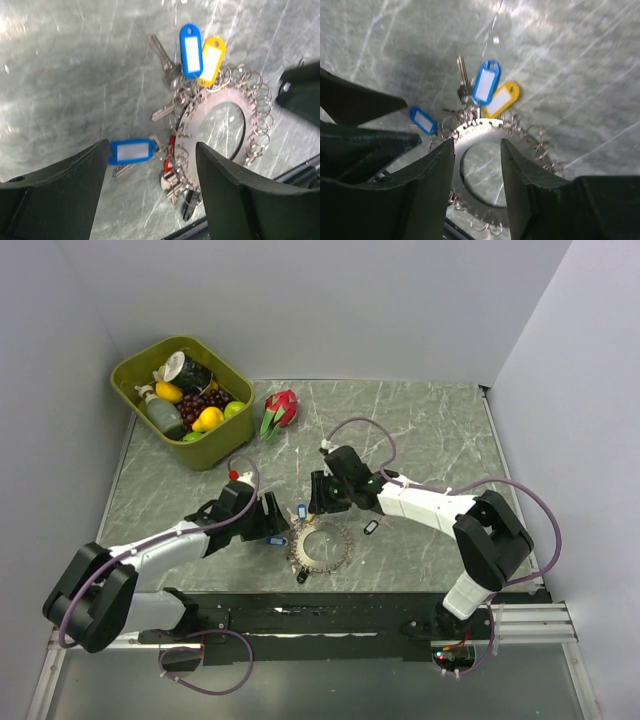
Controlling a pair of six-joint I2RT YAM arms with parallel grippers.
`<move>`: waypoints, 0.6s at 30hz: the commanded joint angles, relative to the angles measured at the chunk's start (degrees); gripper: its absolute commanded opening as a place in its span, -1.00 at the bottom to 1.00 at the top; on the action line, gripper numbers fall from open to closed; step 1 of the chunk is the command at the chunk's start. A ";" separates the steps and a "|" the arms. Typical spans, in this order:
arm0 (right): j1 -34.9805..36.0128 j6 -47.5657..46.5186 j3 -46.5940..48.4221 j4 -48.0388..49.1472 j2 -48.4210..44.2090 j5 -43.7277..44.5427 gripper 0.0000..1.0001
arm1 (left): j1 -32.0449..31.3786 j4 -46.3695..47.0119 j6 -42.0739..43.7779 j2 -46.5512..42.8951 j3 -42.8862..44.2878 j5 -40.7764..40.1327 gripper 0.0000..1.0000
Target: Put the keys on the keyring
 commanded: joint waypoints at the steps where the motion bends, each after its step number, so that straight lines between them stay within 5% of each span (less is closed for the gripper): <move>1: 2.05 2.82 2.22 -4.49 -0.24 5.53 -0.06 | 1.33 0.32 1.93 2.73 3.63 -2.38 0.51; 5: 2.58 4.93 0.81 -4.23 0.45 7.38 -0.21 | 3.96 4.09 2.90 7.20 4.77 1.92 0.50; 18: 2.50 7.92 -0.33 -1.95 3.36 8.80 -0.24 | 4.67 8.59 2.99 11.96 5.92 4.83 0.44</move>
